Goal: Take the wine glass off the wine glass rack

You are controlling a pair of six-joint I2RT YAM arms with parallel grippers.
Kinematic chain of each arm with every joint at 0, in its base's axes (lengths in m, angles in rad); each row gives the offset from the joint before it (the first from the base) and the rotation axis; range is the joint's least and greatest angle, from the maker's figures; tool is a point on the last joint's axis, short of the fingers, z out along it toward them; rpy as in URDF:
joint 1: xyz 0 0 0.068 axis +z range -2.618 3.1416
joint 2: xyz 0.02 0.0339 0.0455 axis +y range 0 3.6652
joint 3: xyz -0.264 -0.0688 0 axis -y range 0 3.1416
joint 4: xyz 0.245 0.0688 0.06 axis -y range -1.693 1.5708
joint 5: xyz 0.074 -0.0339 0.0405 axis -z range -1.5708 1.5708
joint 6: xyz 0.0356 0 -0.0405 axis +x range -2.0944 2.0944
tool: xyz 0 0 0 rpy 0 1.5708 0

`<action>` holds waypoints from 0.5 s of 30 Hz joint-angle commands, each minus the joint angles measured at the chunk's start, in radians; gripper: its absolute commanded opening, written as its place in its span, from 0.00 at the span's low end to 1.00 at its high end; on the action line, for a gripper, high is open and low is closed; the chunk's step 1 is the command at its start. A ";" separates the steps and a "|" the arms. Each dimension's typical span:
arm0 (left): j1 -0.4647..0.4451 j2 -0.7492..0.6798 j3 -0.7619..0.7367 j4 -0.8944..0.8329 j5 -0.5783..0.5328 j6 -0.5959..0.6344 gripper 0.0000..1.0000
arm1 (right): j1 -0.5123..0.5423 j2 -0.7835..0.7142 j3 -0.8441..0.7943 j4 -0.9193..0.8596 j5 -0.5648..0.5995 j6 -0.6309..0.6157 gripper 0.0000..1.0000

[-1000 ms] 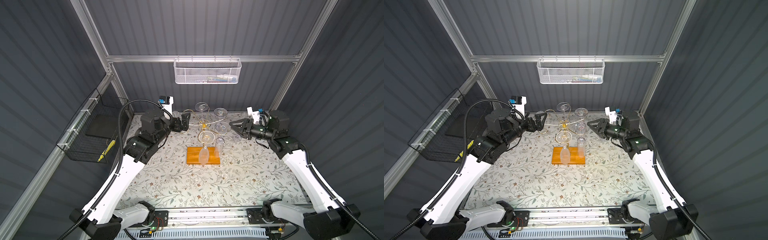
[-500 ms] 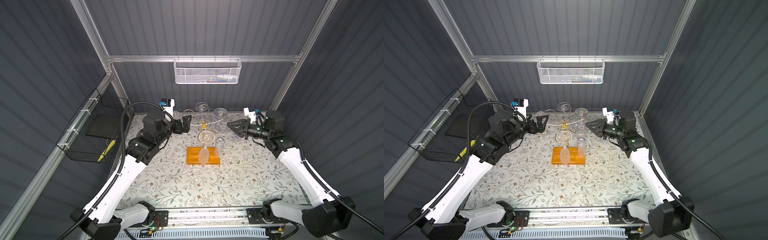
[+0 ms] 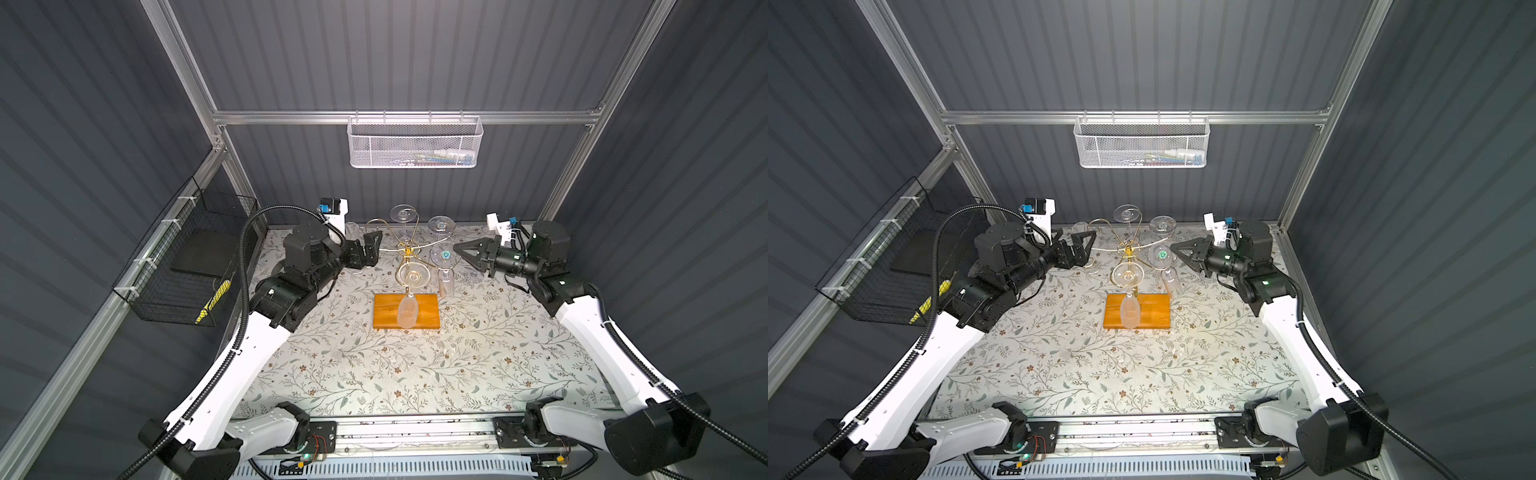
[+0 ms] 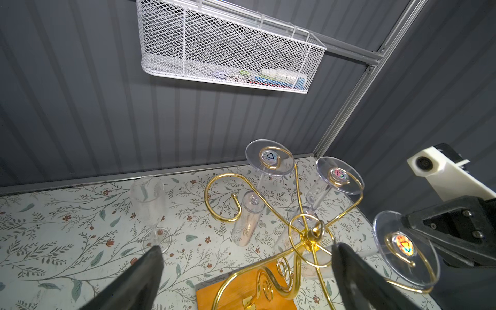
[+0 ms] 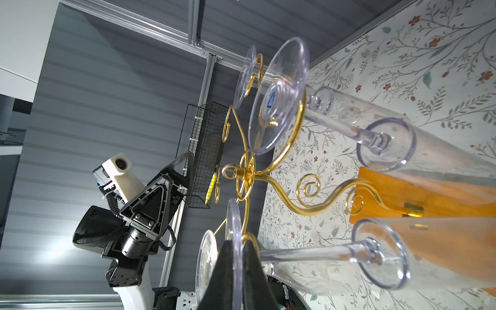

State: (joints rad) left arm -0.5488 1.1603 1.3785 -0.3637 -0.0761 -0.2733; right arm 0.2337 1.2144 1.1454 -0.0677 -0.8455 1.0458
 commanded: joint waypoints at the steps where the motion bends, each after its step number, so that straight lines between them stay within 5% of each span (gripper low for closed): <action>1: 0.006 -0.017 0.000 -0.018 -0.005 -0.012 1.00 | 0.004 -0.010 -0.016 -0.011 0.000 -0.007 0.02; 15: 0.006 -0.055 -0.015 -0.027 -0.014 -0.033 1.00 | 0.004 -0.044 -0.038 0.017 0.005 0.051 0.00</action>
State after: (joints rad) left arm -0.5488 1.1233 1.3785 -0.3817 -0.0818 -0.2897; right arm 0.2337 1.1912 1.1275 -0.0650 -0.8383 1.0809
